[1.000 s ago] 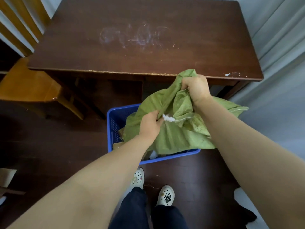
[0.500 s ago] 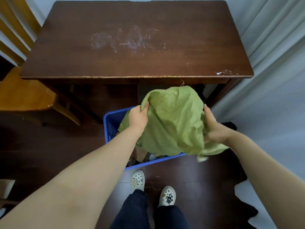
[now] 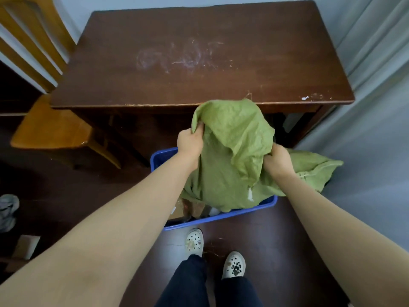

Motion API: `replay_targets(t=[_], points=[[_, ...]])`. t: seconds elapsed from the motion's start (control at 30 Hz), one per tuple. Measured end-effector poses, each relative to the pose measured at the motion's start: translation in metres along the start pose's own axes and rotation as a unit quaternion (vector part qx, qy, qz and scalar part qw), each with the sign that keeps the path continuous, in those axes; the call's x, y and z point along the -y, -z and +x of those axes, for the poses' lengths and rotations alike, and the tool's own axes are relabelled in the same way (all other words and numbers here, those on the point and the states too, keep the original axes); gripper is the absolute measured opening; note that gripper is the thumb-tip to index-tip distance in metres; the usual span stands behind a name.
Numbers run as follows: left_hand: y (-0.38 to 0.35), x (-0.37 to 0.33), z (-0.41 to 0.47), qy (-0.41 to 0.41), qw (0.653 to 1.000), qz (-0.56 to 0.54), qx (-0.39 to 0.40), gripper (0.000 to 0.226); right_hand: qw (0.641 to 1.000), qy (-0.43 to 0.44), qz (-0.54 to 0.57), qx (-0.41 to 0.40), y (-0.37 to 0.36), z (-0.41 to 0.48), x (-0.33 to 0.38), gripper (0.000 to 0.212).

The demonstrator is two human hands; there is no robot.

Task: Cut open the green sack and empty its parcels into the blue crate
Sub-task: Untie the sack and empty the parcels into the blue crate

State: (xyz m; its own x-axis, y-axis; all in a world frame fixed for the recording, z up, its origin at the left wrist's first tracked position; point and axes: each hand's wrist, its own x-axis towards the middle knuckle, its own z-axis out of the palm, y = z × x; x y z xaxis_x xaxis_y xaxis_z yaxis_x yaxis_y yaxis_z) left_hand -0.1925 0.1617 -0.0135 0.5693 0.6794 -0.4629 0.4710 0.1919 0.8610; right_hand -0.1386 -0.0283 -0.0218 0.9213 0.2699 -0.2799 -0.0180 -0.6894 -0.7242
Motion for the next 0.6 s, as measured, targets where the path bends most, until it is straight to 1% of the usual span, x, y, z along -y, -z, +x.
replay_targets(t=[0.07,0.17,0.2,0.3,0.4,0.5,0.6], points=[[0.004,-0.006,0.008,-0.02,1.0,-0.005,-0.005,0.054,0.997,0.001,0.078,-0.007,0.0,0.001,0.008,0.025],[0.01,-0.004,0.009,-0.053,0.996,0.072,-0.013,0.043,0.998,-0.003,0.059,0.003,-0.002,0.002,0.018,0.029],[0.011,-0.003,0.01,-0.066,0.994,0.082,-0.02,0.041,0.998,0.0,0.065,-0.004,-0.003,0.003,0.021,0.029],[0.012,-0.002,0.012,-0.083,0.994,0.055,-0.039,0.042,0.991,0.009,0.127,-0.04,-0.004,0.0,0.03,0.033],[0.012,-0.003,0.011,-0.084,0.994,0.059,-0.037,0.041,0.991,0.011,0.118,-0.054,-0.005,-0.001,0.032,0.03],[0.01,-0.007,0.011,-0.099,0.993,0.045,-0.041,0.04,0.985,0.014,0.146,-0.087,-0.002,0.003,0.04,0.027],[0.008,-0.007,0.01,-0.098,0.993,0.048,-0.042,0.04,0.986,0.021,0.13,-0.099,0.001,0.001,0.046,0.021]])
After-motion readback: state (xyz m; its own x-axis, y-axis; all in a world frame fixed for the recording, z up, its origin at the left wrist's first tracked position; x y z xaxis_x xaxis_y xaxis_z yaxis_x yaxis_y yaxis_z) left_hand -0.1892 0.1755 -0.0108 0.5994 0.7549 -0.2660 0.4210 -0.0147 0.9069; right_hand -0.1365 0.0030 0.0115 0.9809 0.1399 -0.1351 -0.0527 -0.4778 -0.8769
